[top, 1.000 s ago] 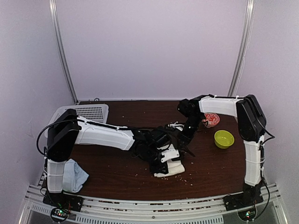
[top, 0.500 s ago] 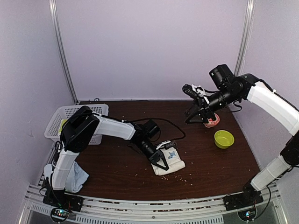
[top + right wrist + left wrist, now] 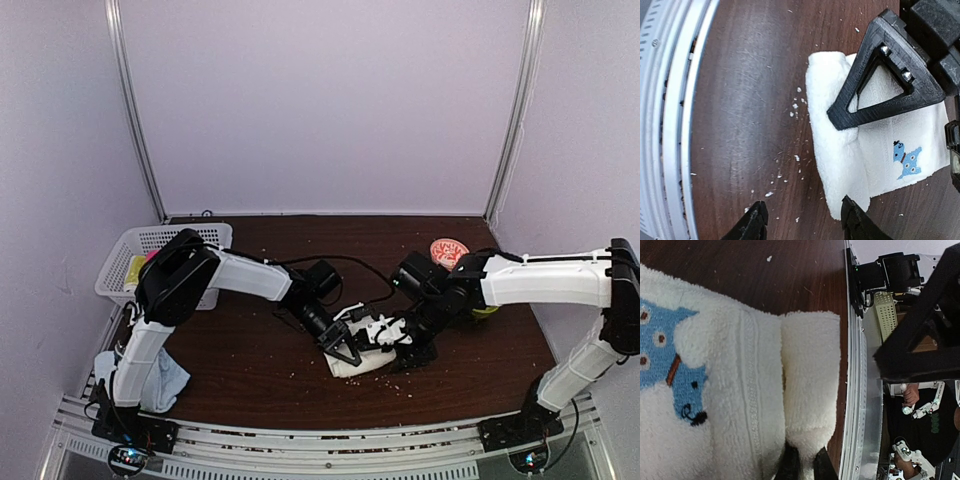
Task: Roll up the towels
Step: Roll the towel at the center of the board.
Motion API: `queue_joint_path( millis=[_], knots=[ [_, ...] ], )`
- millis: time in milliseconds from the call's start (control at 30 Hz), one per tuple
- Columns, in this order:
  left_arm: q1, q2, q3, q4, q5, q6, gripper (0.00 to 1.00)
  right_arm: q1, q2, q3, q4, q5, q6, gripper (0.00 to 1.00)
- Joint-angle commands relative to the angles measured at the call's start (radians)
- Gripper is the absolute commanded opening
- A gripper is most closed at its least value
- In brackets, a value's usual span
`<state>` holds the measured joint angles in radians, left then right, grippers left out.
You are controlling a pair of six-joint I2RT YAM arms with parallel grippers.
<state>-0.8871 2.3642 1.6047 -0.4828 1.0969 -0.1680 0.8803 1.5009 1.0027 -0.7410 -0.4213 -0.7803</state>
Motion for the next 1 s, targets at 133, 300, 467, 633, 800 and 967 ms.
queue_joint_path(
  millis=[133,300,467,633,800,967],
  knots=[
    [0.001,0.063,-0.014,-0.069,-0.076,-0.009,0.0,0.093,0.055,-0.065,0.323,0.239,0.001,0.52],
    [0.003,0.065,-0.011,-0.075,-0.074,-0.003,0.0,0.128,0.111,-0.07,0.321,0.269,-0.039,0.46],
    [0.003,0.057,-0.008,-0.093,-0.08,0.019,0.0,0.128,0.151,-0.08,0.292,0.267,-0.07,0.36],
    [0.008,0.03,0.001,-0.135,-0.118,0.057,0.0,0.125,0.179,-0.091,0.29,0.263,-0.07,0.21],
    [0.01,-0.072,0.023,-0.203,-0.398,0.121,0.26,0.122,0.243,-0.034,0.181,0.185,-0.053,0.08],
    [0.013,-0.264,-0.022,-0.167,-0.728,0.105,0.44,0.121,0.278,0.058,0.018,0.018,0.0,0.06]
  ],
)
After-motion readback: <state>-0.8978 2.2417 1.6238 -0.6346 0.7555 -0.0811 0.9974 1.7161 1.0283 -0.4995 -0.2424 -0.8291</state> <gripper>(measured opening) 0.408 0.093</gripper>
